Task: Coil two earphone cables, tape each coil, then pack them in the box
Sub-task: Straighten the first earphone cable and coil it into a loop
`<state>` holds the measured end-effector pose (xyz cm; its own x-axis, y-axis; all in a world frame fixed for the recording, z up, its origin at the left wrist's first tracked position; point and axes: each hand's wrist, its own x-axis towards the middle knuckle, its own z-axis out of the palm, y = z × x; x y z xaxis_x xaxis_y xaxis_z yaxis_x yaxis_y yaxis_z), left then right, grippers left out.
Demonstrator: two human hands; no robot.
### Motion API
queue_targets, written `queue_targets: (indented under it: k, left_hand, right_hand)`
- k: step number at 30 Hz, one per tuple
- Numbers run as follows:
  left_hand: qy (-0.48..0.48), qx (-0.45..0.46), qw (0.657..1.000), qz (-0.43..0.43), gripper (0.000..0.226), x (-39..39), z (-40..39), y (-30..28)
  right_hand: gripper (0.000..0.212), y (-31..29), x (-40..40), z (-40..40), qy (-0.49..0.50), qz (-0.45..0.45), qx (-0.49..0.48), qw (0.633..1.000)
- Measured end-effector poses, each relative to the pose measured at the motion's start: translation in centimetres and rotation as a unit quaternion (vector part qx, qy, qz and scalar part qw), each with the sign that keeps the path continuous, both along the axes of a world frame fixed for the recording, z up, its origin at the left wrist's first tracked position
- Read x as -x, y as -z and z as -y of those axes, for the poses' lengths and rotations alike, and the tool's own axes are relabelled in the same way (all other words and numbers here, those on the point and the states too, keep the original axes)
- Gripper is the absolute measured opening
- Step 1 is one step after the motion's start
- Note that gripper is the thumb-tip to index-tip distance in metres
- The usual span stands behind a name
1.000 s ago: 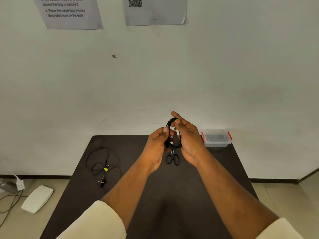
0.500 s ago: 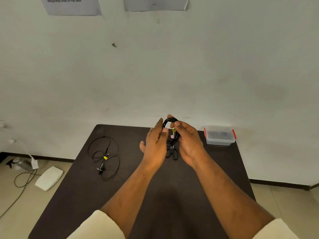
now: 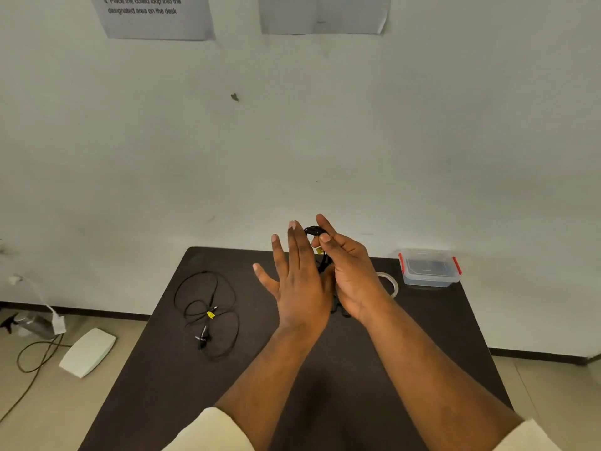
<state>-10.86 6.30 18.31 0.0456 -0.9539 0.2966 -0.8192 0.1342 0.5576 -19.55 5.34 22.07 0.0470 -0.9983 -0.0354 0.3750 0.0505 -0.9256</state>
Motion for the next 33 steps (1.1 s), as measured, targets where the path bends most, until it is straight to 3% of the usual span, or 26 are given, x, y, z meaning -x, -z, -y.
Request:
queue_targets:
  k: [4,9,16,22,30,33]
  left_hand:
    - [0.078,-0.005,0.982,-0.173,0.057,-2.3,2.2,-0.1]
    - [0.11,-0.001,0.965,-0.238,0.024,-5.5,4.1,1.1]
    - [0.146,-0.133,0.956,-0.219,0.026,-7.1,5.3,2.2]
    - [0.209,-0.236,0.918,-0.24,0.03,-6.7,5.8,2.8]
    - [0.226,-0.239,0.915,-0.235,0.033,-4.6,6.3,3.1]
    - [0.229,-0.24,0.932,-0.145,0.034,-3.3,6.2,3.0]
  right_hand:
    - [0.018,-0.2,-2.5,0.7,-0.002,0.047,-0.007,0.999]
    - [0.014,0.6,-4.0,1.7,0.006,0.037,-0.056,0.998]
    - [0.019,3.4,-4.8,2.3,0.056,0.026,-0.164,0.985]
    - [0.016,4.9,-3.6,2.1,0.081,0.045,-0.21,0.973]
    - [0.022,5.7,1.5,1.9,-0.014,0.03,-0.219,0.975]
    - [0.019,5.7,3.1,2.5,0.001,0.018,-0.236,0.972]
